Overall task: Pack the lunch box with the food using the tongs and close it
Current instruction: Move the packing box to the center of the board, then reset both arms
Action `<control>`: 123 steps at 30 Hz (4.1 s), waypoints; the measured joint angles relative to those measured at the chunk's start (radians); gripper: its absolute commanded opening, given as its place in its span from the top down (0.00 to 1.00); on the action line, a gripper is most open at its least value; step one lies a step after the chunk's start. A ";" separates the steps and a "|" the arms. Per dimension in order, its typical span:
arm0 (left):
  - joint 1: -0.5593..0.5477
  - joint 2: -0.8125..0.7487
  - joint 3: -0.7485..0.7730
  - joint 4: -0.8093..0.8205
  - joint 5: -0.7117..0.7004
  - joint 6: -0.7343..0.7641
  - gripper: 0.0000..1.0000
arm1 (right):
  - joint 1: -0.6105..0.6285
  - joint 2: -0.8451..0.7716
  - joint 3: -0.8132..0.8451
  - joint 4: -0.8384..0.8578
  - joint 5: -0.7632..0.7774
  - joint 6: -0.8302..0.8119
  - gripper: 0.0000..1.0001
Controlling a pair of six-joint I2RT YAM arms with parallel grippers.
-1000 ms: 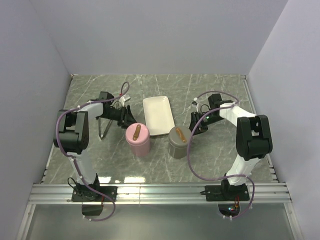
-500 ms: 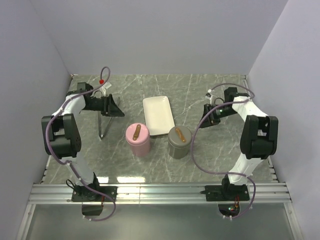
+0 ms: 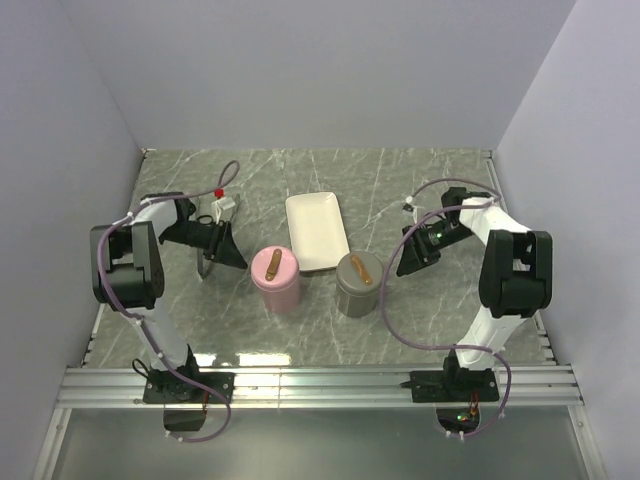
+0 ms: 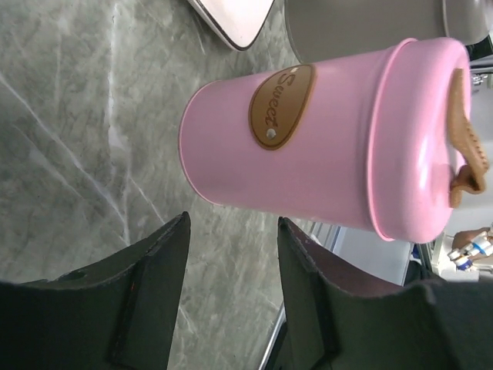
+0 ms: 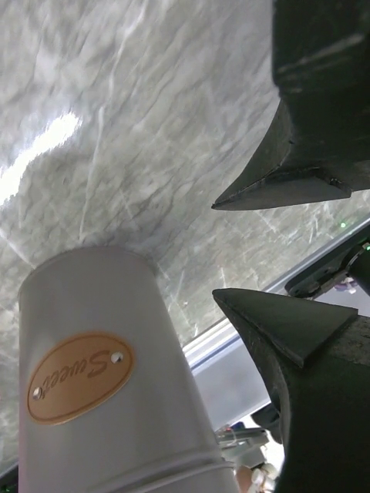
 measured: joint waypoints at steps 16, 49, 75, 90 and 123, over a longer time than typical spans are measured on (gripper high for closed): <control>-0.103 0.017 -0.083 0.087 0.029 -0.051 0.40 | 0.195 0.003 -0.052 0.117 -0.044 0.141 0.46; -0.148 -0.077 -0.127 0.195 0.056 -0.142 0.37 | 0.267 0.054 -0.002 0.270 -0.127 0.363 0.47; -0.246 -0.100 -0.105 0.492 -0.021 -0.404 0.39 | 0.241 0.037 -0.054 0.208 -0.084 0.290 0.47; -0.262 -0.166 -0.164 0.584 -0.093 -0.525 0.19 | 0.301 0.008 -0.106 0.264 -0.084 0.323 0.47; -0.049 -0.552 -0.148 0.637 -0.689 -0.717 0.01 | -0.102 -0.678 -0.264 0.504 0.205 0.447 0.00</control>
